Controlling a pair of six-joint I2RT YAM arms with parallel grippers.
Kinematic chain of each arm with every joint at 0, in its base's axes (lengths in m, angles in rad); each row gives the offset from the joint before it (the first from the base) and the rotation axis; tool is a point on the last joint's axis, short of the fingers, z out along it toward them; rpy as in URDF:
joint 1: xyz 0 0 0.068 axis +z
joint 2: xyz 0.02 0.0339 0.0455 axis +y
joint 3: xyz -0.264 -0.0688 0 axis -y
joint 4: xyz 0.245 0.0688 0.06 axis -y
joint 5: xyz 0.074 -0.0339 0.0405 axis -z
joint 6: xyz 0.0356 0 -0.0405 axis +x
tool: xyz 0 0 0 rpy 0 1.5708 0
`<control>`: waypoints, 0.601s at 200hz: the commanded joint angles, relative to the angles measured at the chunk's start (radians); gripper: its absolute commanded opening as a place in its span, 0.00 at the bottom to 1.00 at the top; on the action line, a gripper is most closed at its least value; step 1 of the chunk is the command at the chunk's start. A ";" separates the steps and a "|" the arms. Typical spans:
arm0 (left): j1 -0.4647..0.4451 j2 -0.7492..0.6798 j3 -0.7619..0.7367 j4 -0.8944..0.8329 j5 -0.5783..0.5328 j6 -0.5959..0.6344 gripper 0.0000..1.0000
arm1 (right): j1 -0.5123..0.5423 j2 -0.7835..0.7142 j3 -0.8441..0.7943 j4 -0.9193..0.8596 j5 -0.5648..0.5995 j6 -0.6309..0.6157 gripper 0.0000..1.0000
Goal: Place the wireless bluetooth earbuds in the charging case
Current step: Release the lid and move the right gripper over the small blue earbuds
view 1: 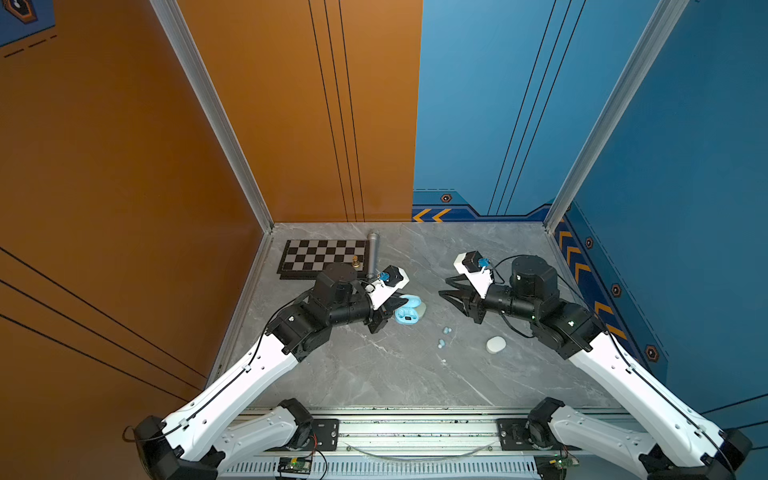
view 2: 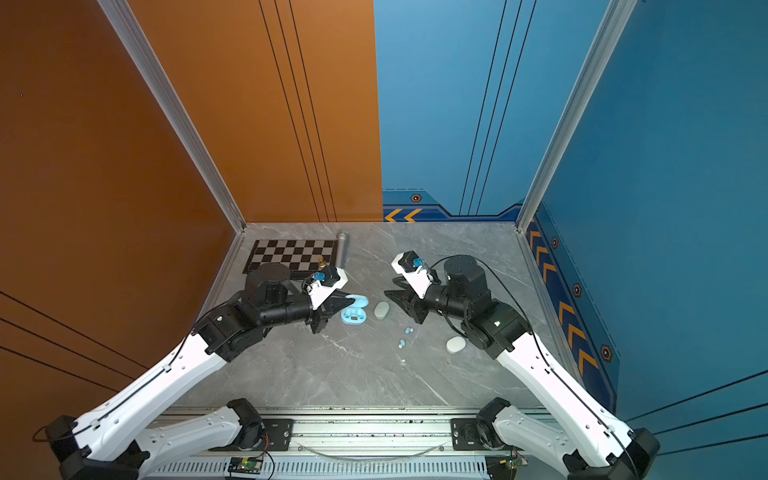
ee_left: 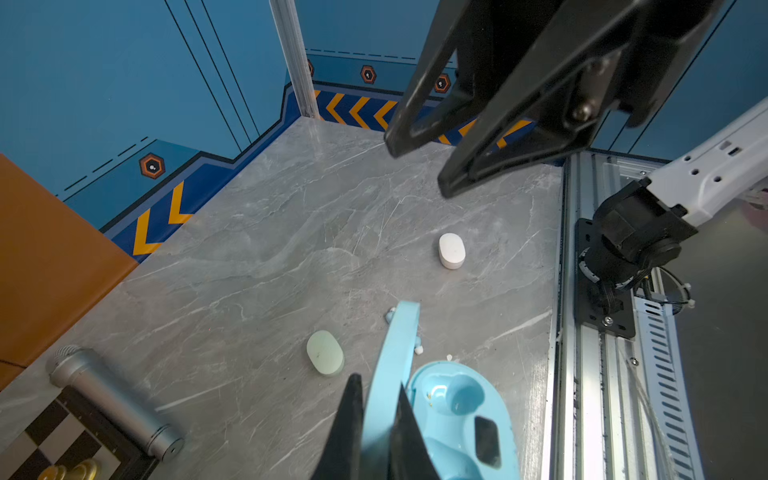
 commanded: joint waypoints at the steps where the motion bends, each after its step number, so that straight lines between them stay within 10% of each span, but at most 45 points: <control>1: 0.018 -0.050 -0.065 0.086 -0.045 -0.074 0.00 | -0.041 -0.007 -0.030 -0.044 0.113 0.264 0.37; 60: 0.101 -0.082 -0.130 0.150 0.063 -0.177 0.00 | -0.053 0.214 0.071 -0.517 0.380 0.217 0.33; 120: 0.132 -0.124 -0.194 0.230 0.087 -0.199 0.00 | 0.018 0.473 0.041 -0.474 0.257 0.519 0.30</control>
